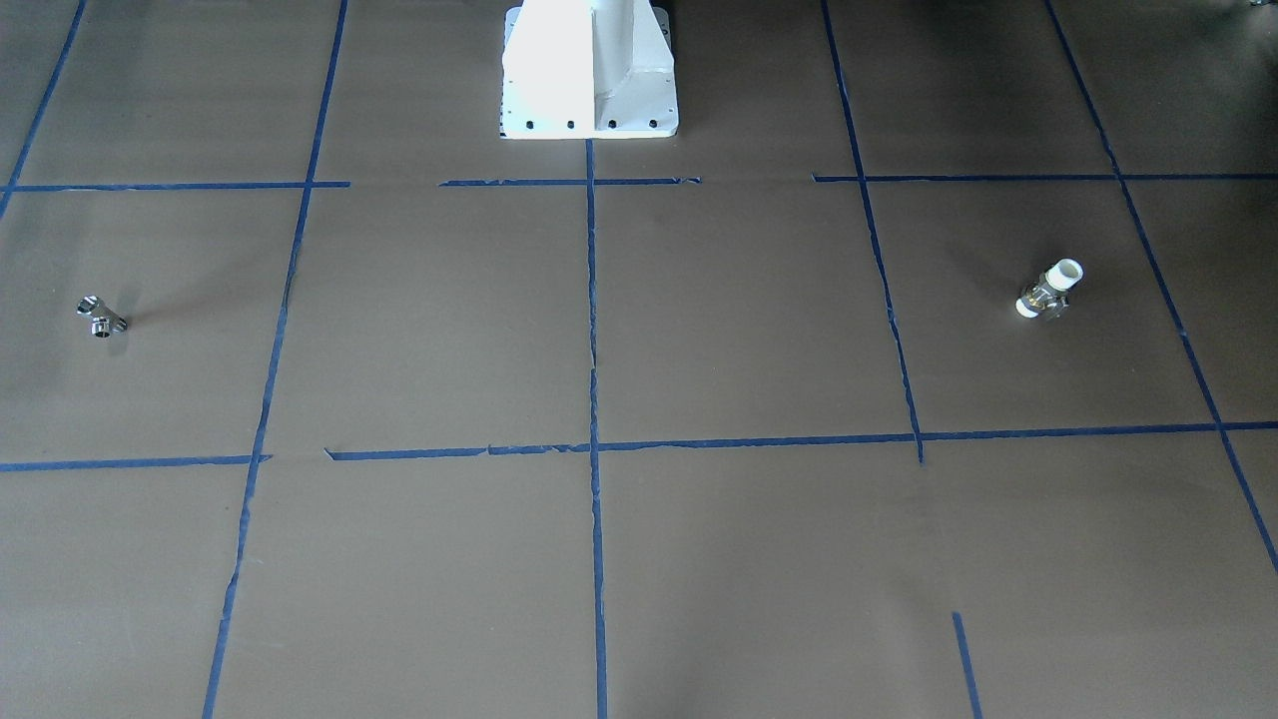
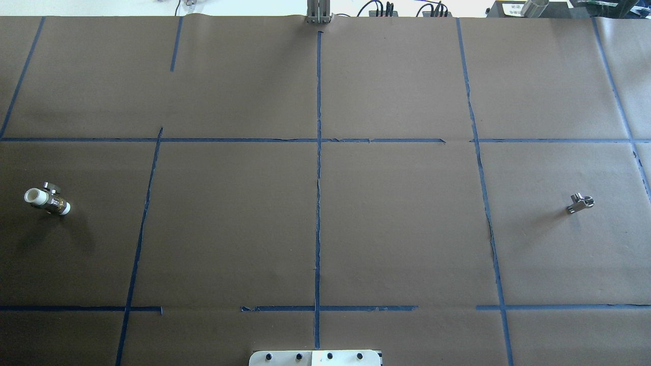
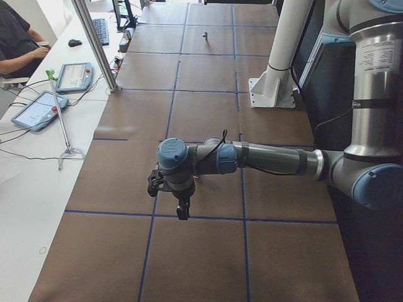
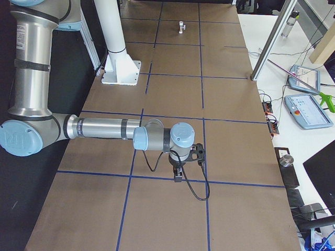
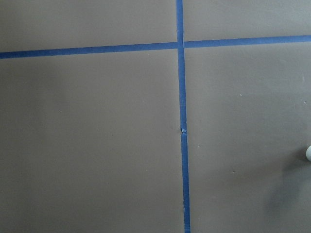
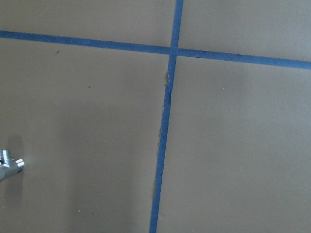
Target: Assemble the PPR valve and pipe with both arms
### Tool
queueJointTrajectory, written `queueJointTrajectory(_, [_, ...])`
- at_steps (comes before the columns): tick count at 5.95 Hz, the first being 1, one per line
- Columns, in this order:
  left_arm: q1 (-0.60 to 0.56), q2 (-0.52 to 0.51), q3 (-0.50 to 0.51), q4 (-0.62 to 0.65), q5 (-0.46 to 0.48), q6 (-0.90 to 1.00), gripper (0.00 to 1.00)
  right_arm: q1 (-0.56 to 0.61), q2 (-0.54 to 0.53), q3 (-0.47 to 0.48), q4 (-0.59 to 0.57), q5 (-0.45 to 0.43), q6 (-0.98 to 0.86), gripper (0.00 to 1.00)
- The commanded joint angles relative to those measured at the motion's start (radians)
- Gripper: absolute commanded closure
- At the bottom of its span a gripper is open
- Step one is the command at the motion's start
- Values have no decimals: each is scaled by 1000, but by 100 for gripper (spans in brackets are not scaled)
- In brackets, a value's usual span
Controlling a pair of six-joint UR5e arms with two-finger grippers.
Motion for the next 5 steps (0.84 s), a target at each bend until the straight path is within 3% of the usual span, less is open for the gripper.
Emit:
queueJointTrajectory(1, [5,-3,-15,0,4,-1,0,0,-2,-7,31,2,21,0])
queueJointTrajectory(3, [3,8,-13,-2,1,-4,0,2,-11,-1,33,4,16,0])
queueJointTrajectory(5, [5,11,-7,-55,0,1,0,0,-47,-11,173,10,8,0])
